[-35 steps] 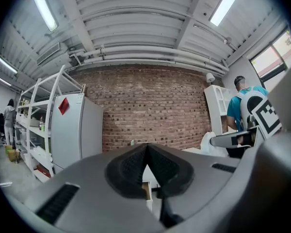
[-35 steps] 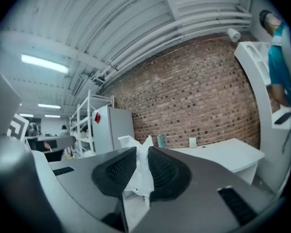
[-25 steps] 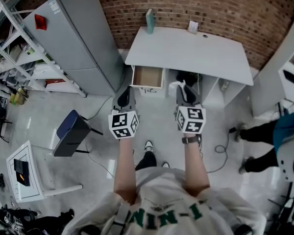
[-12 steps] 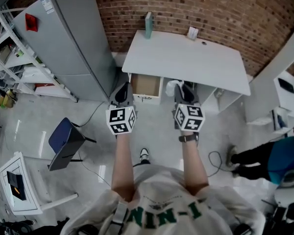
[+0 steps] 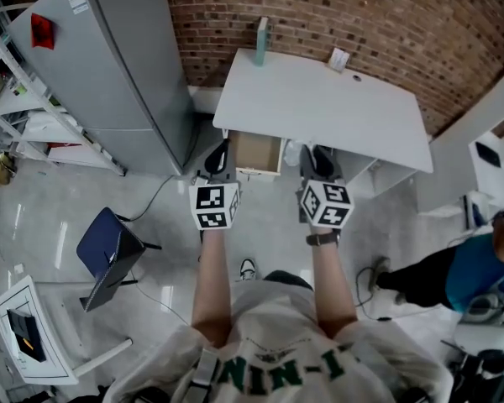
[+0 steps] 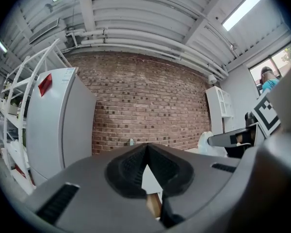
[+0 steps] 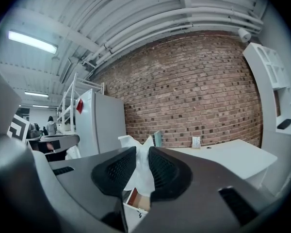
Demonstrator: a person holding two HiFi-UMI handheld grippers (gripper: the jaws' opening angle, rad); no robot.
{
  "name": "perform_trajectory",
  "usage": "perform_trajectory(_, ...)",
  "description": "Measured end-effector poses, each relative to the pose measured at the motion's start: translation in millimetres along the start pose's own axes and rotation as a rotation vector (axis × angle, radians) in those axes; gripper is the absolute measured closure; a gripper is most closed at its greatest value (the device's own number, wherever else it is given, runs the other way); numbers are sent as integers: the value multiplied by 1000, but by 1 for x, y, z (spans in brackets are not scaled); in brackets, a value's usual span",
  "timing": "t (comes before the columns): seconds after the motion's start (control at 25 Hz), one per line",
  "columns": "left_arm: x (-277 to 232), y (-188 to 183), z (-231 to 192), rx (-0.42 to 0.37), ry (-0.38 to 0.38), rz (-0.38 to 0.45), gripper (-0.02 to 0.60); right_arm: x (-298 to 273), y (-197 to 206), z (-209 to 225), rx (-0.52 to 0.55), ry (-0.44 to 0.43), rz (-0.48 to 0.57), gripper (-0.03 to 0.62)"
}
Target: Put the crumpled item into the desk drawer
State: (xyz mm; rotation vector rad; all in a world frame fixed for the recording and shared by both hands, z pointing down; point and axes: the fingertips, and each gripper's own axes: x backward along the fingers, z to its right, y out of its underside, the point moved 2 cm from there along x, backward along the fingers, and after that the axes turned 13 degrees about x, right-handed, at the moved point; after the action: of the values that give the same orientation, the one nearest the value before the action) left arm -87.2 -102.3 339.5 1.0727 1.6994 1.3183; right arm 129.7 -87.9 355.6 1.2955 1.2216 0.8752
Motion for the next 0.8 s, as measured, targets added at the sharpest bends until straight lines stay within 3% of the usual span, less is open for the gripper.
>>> perform_trajectory(0.44, -36, 38, -27, 46, 42, -62, 581, -43, 35, -10, -12, -11, -86, 516)
perform_trajectory(0.8, -84, 65, -58, 63, 15, -128, 581, -113, 65, -15, -42, -75, -151, 514)
